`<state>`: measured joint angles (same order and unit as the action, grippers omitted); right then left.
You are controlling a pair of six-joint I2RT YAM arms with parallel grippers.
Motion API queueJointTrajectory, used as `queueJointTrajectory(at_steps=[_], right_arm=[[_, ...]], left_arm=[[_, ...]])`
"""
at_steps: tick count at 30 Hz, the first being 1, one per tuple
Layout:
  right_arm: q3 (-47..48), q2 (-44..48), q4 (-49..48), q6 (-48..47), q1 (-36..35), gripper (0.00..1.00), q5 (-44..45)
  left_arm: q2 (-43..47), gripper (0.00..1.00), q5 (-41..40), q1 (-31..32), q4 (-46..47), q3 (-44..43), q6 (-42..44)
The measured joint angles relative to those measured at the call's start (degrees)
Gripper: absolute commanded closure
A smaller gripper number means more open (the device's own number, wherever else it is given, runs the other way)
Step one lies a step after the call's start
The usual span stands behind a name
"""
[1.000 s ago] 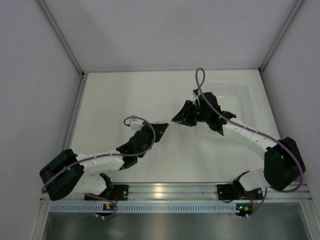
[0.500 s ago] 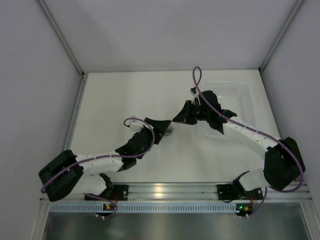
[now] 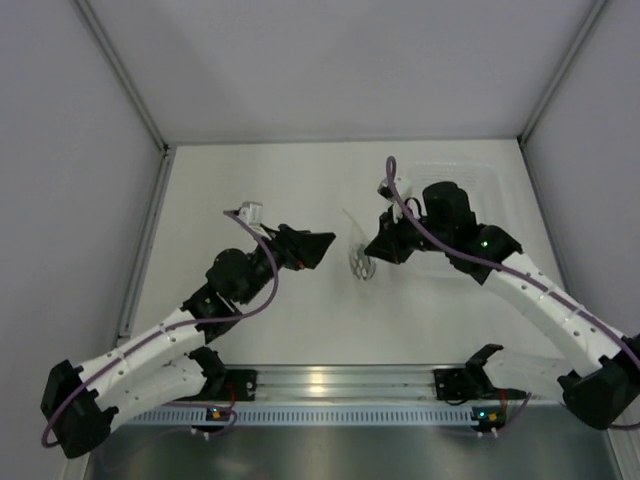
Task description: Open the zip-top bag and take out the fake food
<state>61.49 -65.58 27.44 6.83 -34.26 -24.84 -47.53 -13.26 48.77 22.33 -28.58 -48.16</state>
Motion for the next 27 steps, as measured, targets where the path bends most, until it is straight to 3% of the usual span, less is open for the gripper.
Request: queueJointTrajectory(at_steps=[5,14,27], right_arm=[[3.45,5.51,7.34,-6.95,-4.92,1.0,-0.26],[12.15,12.39,21.53,-12.98,-7.32,1.0,-3.19],[16.59,12.61,31.67,-15.69,-10.1,1.0,-4.72]], left_arm=[[-4.24,0.06,19.5,-6.91,-1.6,-7.74,16.55],[-4.07,0.06,46.51,-8.52,6.27,-3.1,28.55],[-7.17,0.05,57.05,-9.05,9.31,-8.17,32.87]])
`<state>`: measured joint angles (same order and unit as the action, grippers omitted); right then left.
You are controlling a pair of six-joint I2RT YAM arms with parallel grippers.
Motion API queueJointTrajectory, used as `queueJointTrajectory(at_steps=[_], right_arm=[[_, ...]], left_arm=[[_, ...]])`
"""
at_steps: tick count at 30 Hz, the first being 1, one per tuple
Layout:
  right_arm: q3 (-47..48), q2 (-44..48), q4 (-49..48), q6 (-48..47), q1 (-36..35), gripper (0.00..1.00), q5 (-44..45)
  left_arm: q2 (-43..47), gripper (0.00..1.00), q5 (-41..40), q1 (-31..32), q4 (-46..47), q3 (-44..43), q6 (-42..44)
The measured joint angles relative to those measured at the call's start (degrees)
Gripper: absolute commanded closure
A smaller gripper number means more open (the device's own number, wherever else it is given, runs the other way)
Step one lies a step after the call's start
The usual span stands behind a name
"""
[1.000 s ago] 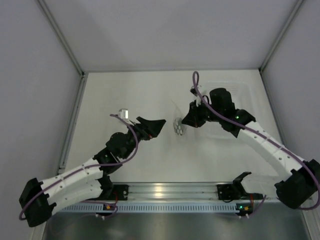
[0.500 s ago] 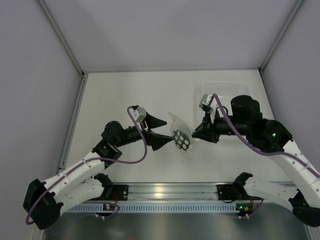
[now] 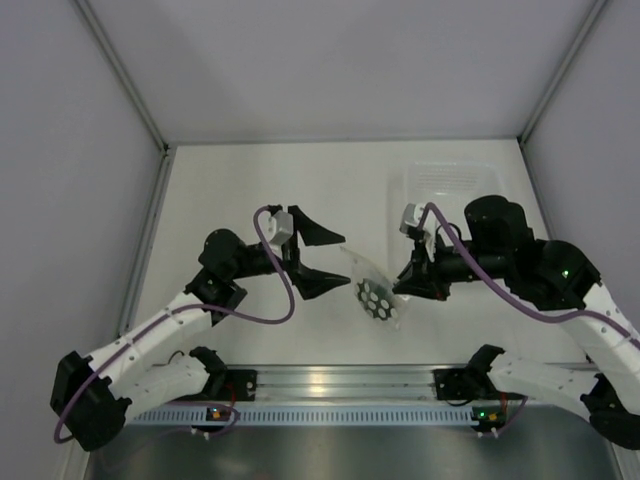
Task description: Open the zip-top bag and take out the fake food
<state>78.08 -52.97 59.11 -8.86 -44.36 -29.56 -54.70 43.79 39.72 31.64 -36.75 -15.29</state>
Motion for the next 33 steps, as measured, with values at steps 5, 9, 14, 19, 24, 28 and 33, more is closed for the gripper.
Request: queueJointTrajectory(at_steps=[5,9,14,19,24,28,33], right_arm=[[1.55,-3.06,0.79,-0.09,-2.19,1.0,2.38],[1.99,-6.73,0.87,-0.11,-4.13,1.0,4.17],[3.96,-8.61,1.36,-0.07,-7.45,1.0,5.14],[5.81,-9.16,1.38,-0.09,-10.25,1.0,6.82],[6.43,-10.56,1.49,-0.11,-10.82,1.0,8.57],[6.47,-10.86,1.46,-0.11,-11.3,1.0,9.46],[7.28,-10.97,1.51,-0.13,-11.41,1.0,10.91]], left_arm=[[-1.33,0.05,3.39,0.02,-1.44,-7.17,2.1],[-1.18,0.03,5.75,0.02,-3.63,-9.68,6.05],[-6.14,0.13,13.2,0.07,-10.73,-16.81,8.9],[-11.45,0.25,19.76,0.04,-15.91,-20.44,9.46],[-12.61,0.38,24.33,0.04,-18.75,-20.41,9.35],[-13.22,0.44,26.97,0.04,-18.84,-20.41,8.92],[-15.15,0.44,27.45,0.04,-19.45,-20.39,8.24]])
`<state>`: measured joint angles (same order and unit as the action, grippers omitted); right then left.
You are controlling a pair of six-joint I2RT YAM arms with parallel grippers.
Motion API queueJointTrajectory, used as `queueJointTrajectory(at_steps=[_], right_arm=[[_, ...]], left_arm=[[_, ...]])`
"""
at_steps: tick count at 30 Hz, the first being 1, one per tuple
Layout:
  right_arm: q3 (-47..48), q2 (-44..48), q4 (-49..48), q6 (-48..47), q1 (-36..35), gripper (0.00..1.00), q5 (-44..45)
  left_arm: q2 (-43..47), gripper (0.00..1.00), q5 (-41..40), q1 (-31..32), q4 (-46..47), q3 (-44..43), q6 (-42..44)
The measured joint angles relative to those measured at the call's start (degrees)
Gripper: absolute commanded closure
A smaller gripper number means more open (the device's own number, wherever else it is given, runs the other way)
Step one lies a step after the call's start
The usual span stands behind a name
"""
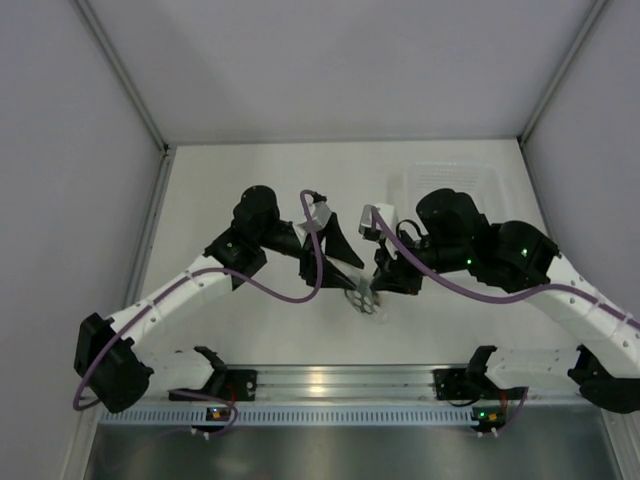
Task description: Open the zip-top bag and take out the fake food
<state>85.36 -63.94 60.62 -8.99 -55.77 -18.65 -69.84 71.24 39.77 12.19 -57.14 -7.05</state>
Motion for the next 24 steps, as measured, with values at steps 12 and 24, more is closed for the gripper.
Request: queueJointTrajectory(at_steps=[12,24], right_arm=[[1.6,-0.87,-1.4,0.11,-0.48,0.88,2.69],[-19.85,16.52,-23.74,11.93,-0.22,0.43,14.14]], left_arm=[[-1.01,1.0,-4.0,-0.31,-4.79,0.02,2.82],[5.84,1.0,-6.49,-0.2,-5.38,1.55,4.2]])
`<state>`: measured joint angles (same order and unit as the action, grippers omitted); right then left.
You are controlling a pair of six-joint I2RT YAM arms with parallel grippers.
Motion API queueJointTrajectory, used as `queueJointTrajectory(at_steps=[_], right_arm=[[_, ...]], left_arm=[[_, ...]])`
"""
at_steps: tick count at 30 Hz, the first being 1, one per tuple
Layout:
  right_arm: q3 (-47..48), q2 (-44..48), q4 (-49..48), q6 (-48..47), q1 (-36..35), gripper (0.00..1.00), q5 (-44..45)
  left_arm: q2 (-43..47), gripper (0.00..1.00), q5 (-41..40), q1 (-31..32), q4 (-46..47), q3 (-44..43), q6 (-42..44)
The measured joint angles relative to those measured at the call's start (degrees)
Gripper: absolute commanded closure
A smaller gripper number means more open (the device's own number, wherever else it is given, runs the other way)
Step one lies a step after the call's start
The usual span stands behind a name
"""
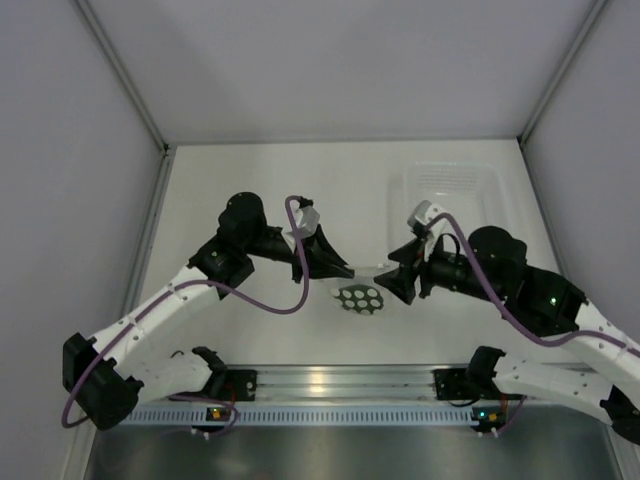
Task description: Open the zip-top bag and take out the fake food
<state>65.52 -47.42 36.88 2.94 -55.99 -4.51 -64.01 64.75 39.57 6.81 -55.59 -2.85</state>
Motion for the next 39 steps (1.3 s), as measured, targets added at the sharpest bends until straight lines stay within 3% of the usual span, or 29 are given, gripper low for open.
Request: queueJointTrajectory(at_steps=[6,15,20,25,39], right_arm=[[-7.37,10.56,-9.03,5.73,0.31,0.54,-2.21],[-9.84,11.63,-14.91,4.83,0.31,0.63,-7.15],[-11.58,12.17,-15.26,2.51,0.31,0.61,-7.63],[-14.43,14.36,-15.47,1.05,0.31,0.78,-8.98],[-14.47,13.53,-17.29,1.09,0.31,0.76,-11.41]], left_arm=[[0.0,1.0,-0.28,0.0,-0.02,0.0,-0.24],[0.0,1.0,0.87,0.0,-0.04,0.0,-0.68],[0.0,1.0,1.75,0.0,-0.07,0.0,-0.68],[0.0,1.0,2.36,0.0,-0.07,0.0,-0.68],[0.0,1.0,3.74,0.0,-0.07,0.0,-0.68]])
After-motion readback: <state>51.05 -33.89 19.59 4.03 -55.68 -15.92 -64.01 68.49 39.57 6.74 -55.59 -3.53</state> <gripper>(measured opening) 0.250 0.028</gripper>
